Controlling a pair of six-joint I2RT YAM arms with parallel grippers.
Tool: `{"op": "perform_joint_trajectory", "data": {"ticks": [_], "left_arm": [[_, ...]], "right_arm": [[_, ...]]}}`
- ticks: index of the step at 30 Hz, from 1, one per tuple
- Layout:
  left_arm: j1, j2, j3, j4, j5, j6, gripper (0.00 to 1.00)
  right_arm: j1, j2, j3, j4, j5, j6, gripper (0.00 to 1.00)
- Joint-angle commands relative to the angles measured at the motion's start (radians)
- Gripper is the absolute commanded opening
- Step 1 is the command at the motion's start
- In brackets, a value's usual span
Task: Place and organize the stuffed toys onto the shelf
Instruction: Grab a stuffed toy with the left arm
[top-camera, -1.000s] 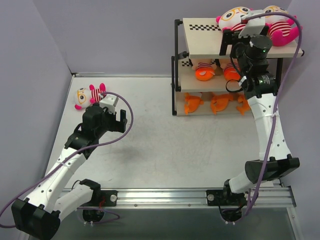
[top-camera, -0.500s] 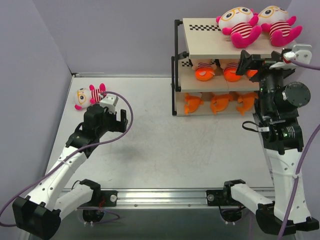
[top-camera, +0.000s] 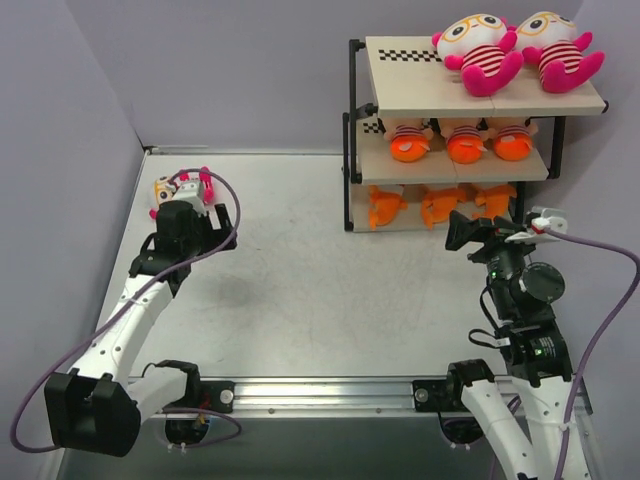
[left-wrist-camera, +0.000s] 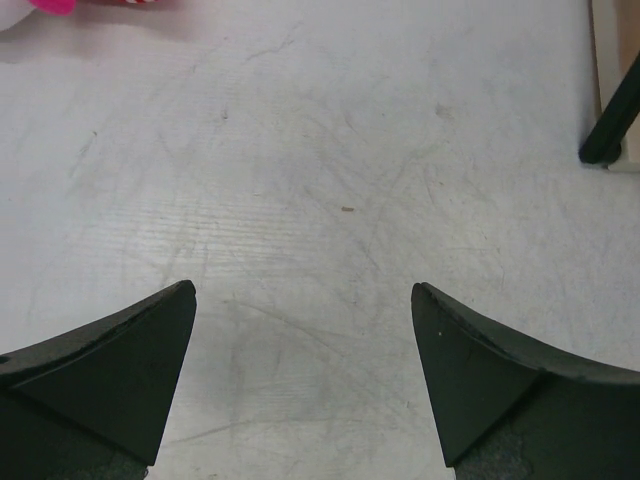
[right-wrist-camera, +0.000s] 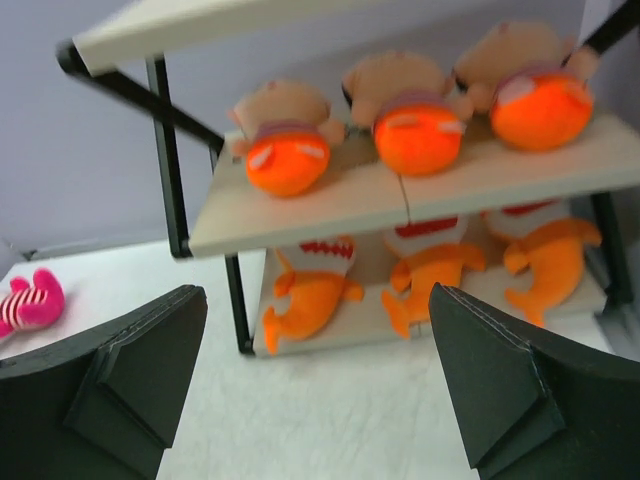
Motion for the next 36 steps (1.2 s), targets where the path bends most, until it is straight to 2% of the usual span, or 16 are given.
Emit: {"op": "perform_joint_trajectory", "data": {"ticks": [1,5,6,10,15,16,19,26,30,36], "left_arm": [[0.076,0.023,0.038,0.067,0.029,-0.102,0.98],[0.171,0.060,0.050,0.089,0.054,-0.147,0.97],[0.223,0.069,0.052,0.096,0.055,-0.159,0.97],[0.340,0.134,0.049,0.141,0.072,-0.266,0.97],[0.486,0.226,-0.019,0.331,0.115,-0.418,0.97],[0.519,0.240,-0.035,0.442,0.115,-0.467,0.97],[0.561,0.315,-0.078,0.611,0.109,-0.562,0.96],[0.572,0.559,-0.039,0.889,0.094,-0.667,0.94],[0.570,0.703,0.004,0.983,0.071,-0.696,0.94],[0.570,0.832,0.050,1.110,0.043,-0.696,0.94]], "right_arm": [[-0.001,-0.060,-0.117,-0.005,-0.062,0.119,0.99],[0.001,-0.099,-0.209,-0.001,-0.097,0.179,0.99],[0.004,-0.103,-0.232,0.006,-0.100,0.187,0.99],[0.011,-0.103,-0.261,0.032,-0.099,0.195,1.00],[0.028,-0.080,-0.253,0.044,-0.108,0.164,0.99],[0.031,-0.077,-0.253,0.052,-0.113,0.162,0.99],[0.036,-0.068,-0.258,0.073,-0.137,0.162,1.00],[0.047,-0.024,-0.259,0.108,-0.182,0.155,0.99],[0.047,0.003,-0.258,0.116,-0.189,0.145,1.00],[0.048,0.059,-0.243,0.124,-0.206,0.133,1.00]]}}
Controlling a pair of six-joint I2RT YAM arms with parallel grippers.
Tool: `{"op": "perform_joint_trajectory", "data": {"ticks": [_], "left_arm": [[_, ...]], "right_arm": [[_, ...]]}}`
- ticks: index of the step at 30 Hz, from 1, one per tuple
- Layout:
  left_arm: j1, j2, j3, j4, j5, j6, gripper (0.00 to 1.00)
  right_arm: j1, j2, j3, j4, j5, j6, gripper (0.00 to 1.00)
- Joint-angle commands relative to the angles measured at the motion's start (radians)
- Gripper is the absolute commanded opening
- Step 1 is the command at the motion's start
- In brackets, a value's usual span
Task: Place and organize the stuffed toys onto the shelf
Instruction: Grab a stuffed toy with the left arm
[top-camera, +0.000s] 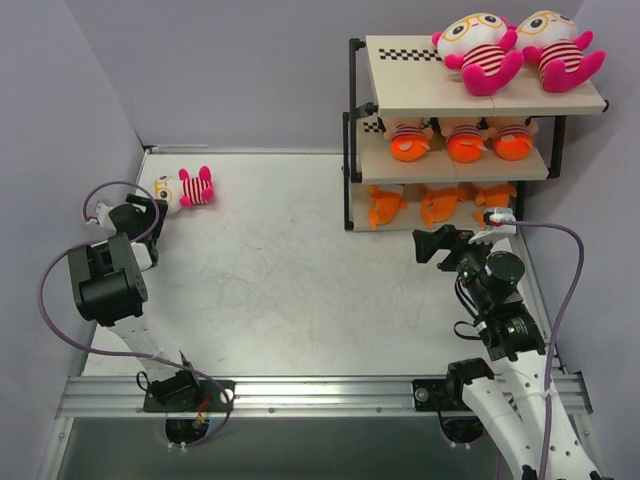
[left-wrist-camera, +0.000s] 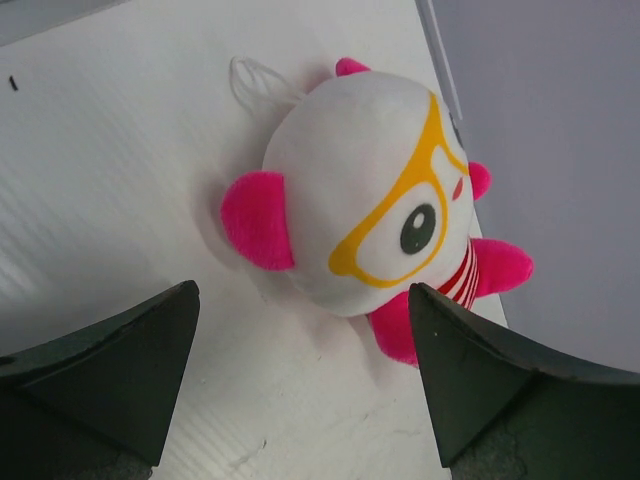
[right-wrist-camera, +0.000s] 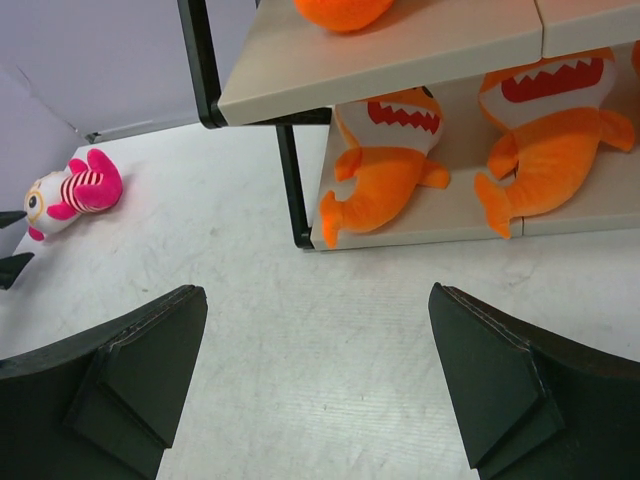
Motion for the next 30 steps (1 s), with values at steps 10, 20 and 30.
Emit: {"op": "perform_joint_trajectory", "data": {"ticks": [10,20,30], "left_arm": [[-0.008,0.194,0.079,0.340,-0.012,-0.029,0.94],[-0.011,0.299,0.118,0.407,-0.012,-0.113,0.64],[-0.008,0.332,0.139,0.456,0.026,-0.119,0.12]], "right_arm": [[0.009,0.108,0.042,0.089,-0.033,-0.032,0.99],[0.011,0.132,0.077,0.048,-0.007,-0.069,0.99],[0.012,0.168,0.099,0.042,-0.010,-0.077,0.98]]}}
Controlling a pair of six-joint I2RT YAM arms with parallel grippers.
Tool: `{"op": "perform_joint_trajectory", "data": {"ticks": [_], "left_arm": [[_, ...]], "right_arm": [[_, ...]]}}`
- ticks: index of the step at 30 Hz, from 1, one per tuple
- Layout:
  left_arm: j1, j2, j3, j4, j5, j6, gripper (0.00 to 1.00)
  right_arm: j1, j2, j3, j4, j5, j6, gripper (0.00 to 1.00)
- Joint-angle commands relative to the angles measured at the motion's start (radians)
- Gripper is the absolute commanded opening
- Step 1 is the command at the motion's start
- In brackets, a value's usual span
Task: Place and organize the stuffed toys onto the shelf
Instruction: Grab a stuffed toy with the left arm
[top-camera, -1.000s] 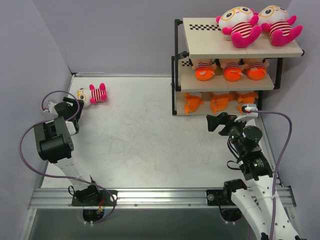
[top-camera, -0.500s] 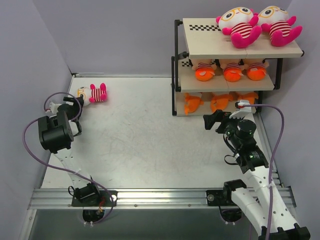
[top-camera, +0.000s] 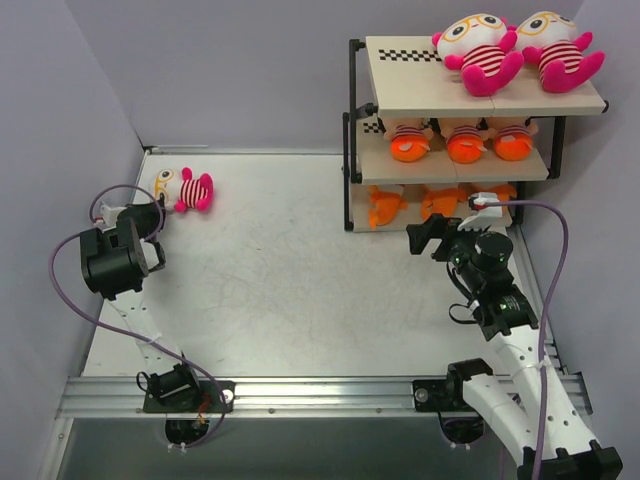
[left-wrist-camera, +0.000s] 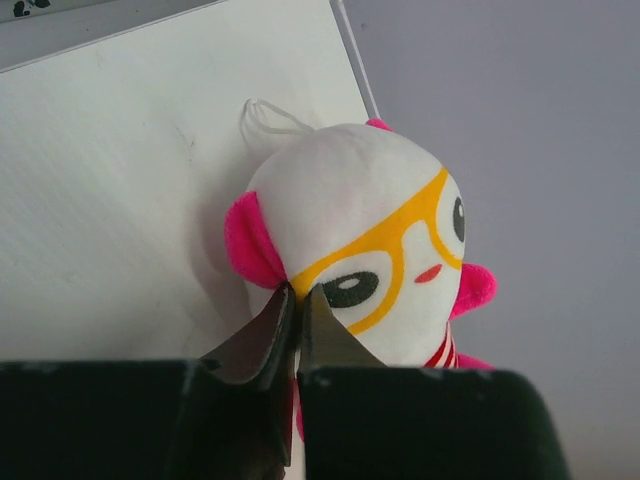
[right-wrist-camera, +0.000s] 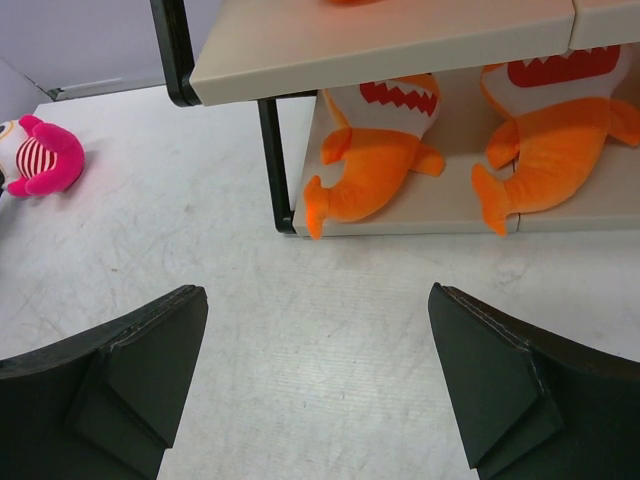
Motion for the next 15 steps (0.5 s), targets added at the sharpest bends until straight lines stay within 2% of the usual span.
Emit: {"op": "perform_joint_trajectory", "data": {"ticks": [1,10,15], "left_arm": [[0.001,0.023,0.021,0.056,0.029,0.007,0.03],[-0.001,-0.099,-0.058,0.045,0.115,0.041,0.03],[-0.006,-0.239,-0.118,-0.045,0.172,0.049,0.02]], "right_arm": [[0.004,0.014,0.045,0.022,0.004,-0.017,0.98],[0.035,0.052,0.065,0.019,-0.064,-0.050,0.96],[0.084,0.075,0.070,0.013,-0.110,-0.061,0.94]]}}
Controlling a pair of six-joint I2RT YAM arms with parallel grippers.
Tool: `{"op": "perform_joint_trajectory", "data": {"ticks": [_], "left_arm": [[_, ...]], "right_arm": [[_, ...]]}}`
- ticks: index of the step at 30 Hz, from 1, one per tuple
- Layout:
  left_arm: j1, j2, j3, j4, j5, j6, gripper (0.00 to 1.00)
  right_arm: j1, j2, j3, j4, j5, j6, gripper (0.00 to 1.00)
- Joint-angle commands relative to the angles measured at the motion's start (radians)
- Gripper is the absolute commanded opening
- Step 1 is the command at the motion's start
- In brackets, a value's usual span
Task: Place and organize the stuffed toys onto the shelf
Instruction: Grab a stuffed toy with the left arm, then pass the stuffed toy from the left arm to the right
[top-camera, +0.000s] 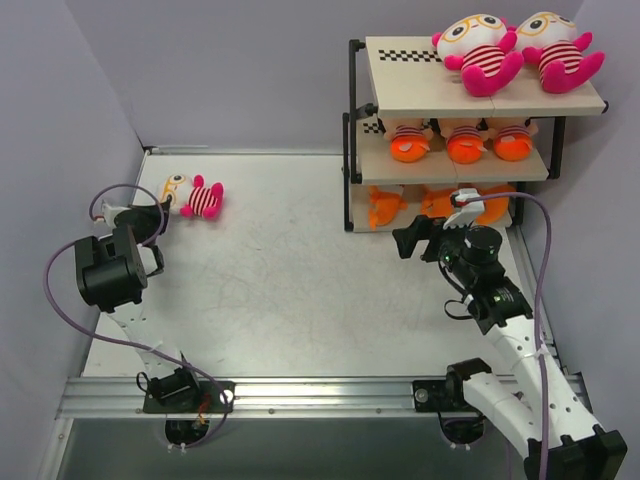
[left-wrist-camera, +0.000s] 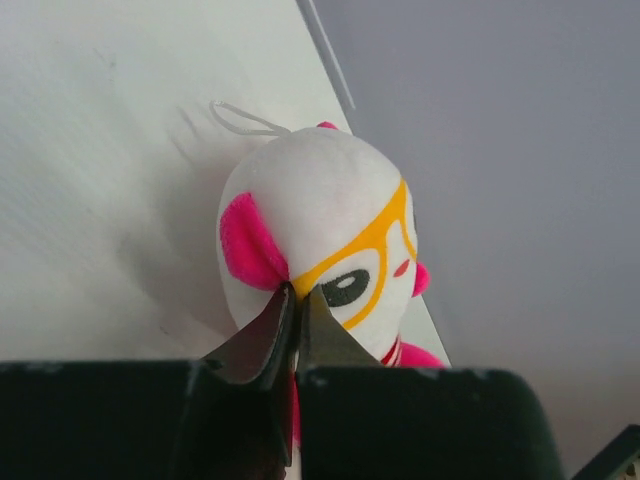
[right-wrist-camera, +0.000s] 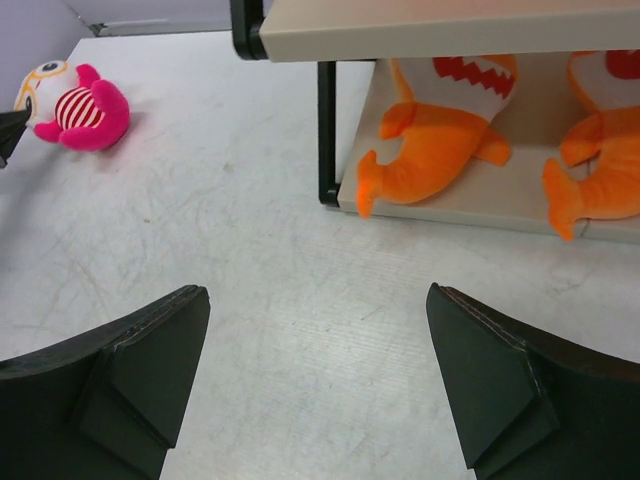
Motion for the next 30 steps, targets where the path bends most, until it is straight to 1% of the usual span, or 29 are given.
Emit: {"op": "perform_joint_trajectory", "data": {"ticks": [1,5,6,8,10,13,14,15,17,18,21,23,24,25,30], "left_arm": [[-0.007,-0.133,-0.023,-0.029,0.073,0.025,0.02],[-0.045,-0.263,-0.067,-0.133,0.096,0.048,0.02],[-0.055,-0.286,-0.070,-0.202,0.099,0.073,0.02],[-0.096,-0.351,-0.080,-0.296,0.100,0.105,0.02],[-0.140,-0.391,-0.087,-0.342,0.096,0.146,0.02],[-0.180,-0.466,-0.103,-0.412,0.103,0.160,0.02],[-0.209,-0.503,-0.100,-0.439,0.109,0.162,0.03],[-0.225,-0.521,-0.090,-0.487,0.116,0.172,0.02],[-0.269,-0.579,-0.081,-0.541,0.128,0.185,0.02],[-0.285,-0.601,-0.069,-0.599,0.129,0.195,0.02],[-0.338,-0.682,-0.052,-0.717,0.126,0.217,0.02],[-0.352,-0.739,-0.044,-0.761,0.131,0.223,0.02],[-0.398,-0.757,-0.044,-0.791,0.134,0.223,0.02],[-0.410,-0.797,-0.047,-0.804,0.134,0.225,0.02],[-0.444,-0.894,-0.063,-0.868,0.152,0.196,0.03]], "right_arm": [[0.038,0.016,0.041,0.019,-0.054,-0.024,0.94],[0.124,0.036,0.029,0.028,-0.062,-0.021,0.93],[0.145,0.044,0.028,0.034,-0.062,-0.023,0.93],[0.208,0.071,0.025,0.039,-0.055,-0.020,0.93],[0.249,0.108,0.029,0.044,-0.051,-0.013,0.92],[0.352,0.136,0.023,0.085,-0.005,0.008,0.92],[0.375,0.143,0.023,0.112,0.007,0.014,0.92],[0.421,0.163,0.025,0.125,0.020,0.019,0.91],[0.458,0.188,0.040,0.154,0.055,0.025,0.91],[0.496,0.214,0.046,0.165,0.063,0.026,0.91],[0.541,0.266,0.077,0.200,0.106,0.034,0.89],[0.564,0.295,0.093,0.217,0.124,0.054,0.88],[0.569,0.315,0.103,0.226,0.130,0.059,0.88],[0.572,0.321,0.104,0.255,0.132,0.065,0.88],[0.578,0.364,0.117,0.327,0.149,0.114,0.87]]}}
